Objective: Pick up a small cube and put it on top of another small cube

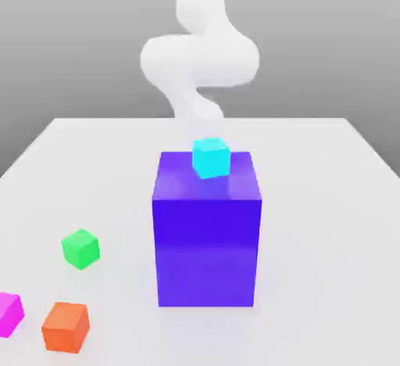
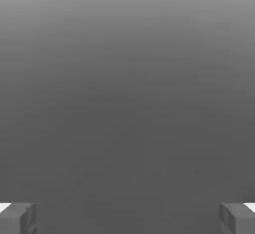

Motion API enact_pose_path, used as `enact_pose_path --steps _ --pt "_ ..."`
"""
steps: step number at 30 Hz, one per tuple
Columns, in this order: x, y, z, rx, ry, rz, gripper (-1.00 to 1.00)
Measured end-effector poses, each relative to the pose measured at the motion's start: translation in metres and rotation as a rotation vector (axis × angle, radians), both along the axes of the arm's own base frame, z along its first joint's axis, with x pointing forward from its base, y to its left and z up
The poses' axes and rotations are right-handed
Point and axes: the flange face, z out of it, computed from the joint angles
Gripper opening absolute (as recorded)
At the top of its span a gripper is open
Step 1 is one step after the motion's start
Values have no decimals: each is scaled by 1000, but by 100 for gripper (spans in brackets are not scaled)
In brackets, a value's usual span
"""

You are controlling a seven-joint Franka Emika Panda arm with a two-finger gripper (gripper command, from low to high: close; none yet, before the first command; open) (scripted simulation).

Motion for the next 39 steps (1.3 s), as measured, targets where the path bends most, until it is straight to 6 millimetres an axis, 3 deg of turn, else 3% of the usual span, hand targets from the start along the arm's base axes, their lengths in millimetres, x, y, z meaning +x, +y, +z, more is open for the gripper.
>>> enact_pose_path --steps 4,8,15,20,27,29,33,34,39 --pt "46 -40 -55 107 97 -190 0" --pt "79 -83 -115 206 183 -383 0" --pt "106 -165 -231 364 319 -740 0" --pt "94 -232 -321 470 402 -1029 0" --pt "57 -287 -449 581 514 -1398 0" --pt "43 -299 -483 603 537 -1489 0" --pt "38 -304 -542 610 544 -1521 0" --pt "38 -303 -551 610 545 -1523 -100" --pt "38 -304 -550 610 542 -1522 -100"
